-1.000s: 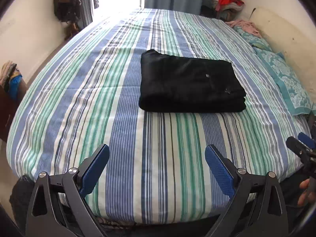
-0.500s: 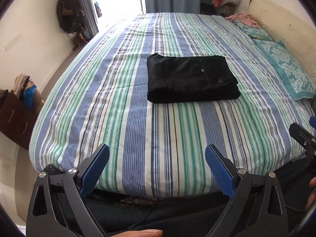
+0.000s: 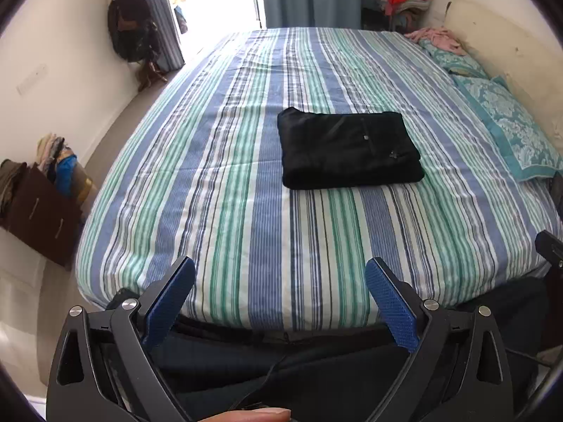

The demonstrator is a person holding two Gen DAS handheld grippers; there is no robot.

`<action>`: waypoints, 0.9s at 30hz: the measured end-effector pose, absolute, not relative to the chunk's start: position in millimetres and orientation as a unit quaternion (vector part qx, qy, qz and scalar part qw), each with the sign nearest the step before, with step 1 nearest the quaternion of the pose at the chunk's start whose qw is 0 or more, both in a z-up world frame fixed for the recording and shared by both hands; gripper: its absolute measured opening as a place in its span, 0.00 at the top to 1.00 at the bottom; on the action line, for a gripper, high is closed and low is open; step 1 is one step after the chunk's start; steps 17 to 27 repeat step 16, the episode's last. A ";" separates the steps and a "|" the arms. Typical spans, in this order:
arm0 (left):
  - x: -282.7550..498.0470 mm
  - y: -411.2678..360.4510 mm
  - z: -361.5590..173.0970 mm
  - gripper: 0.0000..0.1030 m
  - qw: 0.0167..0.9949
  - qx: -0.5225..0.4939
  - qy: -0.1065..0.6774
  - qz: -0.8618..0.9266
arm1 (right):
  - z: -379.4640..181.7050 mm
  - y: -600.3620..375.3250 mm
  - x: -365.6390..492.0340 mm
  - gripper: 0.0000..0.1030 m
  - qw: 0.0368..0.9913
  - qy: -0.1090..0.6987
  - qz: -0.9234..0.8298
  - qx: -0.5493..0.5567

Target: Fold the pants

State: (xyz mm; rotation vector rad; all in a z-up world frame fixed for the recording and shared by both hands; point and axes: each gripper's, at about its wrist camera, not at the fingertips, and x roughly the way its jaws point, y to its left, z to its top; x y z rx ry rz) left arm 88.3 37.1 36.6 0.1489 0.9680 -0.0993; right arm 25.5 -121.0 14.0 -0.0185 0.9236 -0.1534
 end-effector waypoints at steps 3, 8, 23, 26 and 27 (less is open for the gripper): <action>87.7 36.0 38.1 0.05 0.883 0.073 0.462 -0.048 | 11.7 -118.5 22.3 0.00 0.889 0.452 -0.072 -0.010; 88.5 27.8 34.0 0.05 0.877 0.074 0.470 -0.066 | 4.0 -116.8 22.4 0.00 0.885 0.459 -0.072 -0.003; 84.6 20.2 28.4 0.04 0.877 0.077 0.468 -0.082 | -4.4 -114.2 25.3 0.00 0.881 0.467 -0.067 0.003; 84.6 20.2 28.4 0.04 0.877 0.077 0.468 -0.082 | -4.4 -114.2 25.3 0.00 0.881 0.467 -0.067 0.003; 84.6 20.2 28.4 0.04 0.877 0.077 0.468 -0.082 | -4.4 -114.2 25.3 0.00 0.881 0.467 -0.067 0.003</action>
